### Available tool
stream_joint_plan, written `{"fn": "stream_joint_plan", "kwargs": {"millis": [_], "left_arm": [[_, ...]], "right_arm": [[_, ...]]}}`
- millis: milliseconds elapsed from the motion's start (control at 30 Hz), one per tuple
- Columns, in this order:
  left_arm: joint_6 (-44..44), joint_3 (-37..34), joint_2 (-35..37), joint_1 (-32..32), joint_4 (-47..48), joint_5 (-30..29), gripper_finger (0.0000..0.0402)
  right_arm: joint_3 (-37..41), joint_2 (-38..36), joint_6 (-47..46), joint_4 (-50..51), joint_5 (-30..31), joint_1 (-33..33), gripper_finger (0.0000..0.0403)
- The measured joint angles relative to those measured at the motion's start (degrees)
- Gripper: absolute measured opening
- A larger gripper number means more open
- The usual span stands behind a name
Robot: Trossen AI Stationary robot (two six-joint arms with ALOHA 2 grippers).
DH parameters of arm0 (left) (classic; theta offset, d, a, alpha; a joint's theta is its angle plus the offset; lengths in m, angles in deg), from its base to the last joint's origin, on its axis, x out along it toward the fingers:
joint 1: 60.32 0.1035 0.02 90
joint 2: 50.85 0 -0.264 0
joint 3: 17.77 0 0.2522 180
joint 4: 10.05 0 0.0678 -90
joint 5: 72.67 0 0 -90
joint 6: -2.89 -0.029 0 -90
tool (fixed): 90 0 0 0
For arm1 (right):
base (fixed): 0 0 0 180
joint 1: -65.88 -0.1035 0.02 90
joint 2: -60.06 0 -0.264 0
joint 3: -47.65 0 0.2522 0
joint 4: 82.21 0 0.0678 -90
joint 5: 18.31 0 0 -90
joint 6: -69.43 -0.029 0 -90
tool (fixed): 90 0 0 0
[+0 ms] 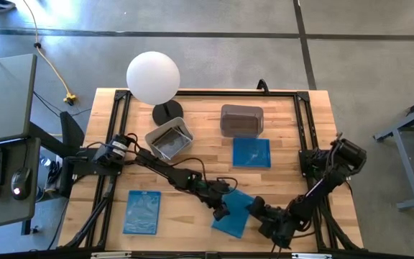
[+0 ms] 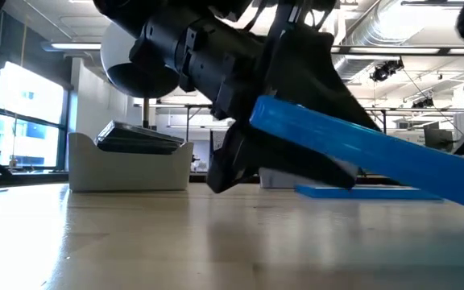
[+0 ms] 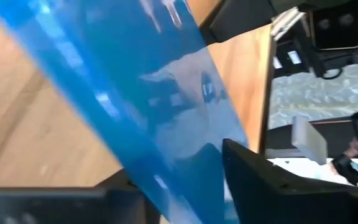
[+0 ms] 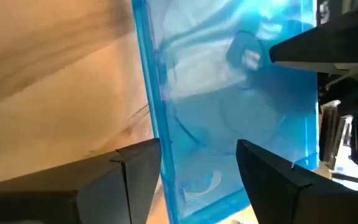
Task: Pick & place jewel cases by type
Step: Put the bottom right blue CD case into the black bin
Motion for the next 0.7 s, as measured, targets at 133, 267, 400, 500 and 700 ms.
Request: {"fn": "stream_joint_plan", "kwargs": {"millis": [133,267,400,500,700], "left_arm": [[0.0,0.04,0.15,0.99,-1.71,2.51,0.0085],[0.29,0.04,0.39,2.56,-1.77,6.66,0.003],[-1.59,0.17,0.52,4.87,-4.02,12.53,0.0009],[-2.0,0.38,0.23,6.59,-7.14,17.21,0.0016],[-6.45,6.22,0.2,9.18,-5.93,19.19,0.0019]], "right_arm": [[0.0,-0.02,-2.1,0.01,4.07,-1.9,0.0204],[-1.02,-0.02,-2.78,0.63,14.68,-5.36,0.0204],[-4.02,0.0,-4.72,2.13,21.09,-8.74,0.0204],[-5.73,0.0,-12.15,5.37,21.71,-10.08,0.0204],[-7.29,-0.04,-25.93,9.21,28.12,-13.84,0.0204]]}}
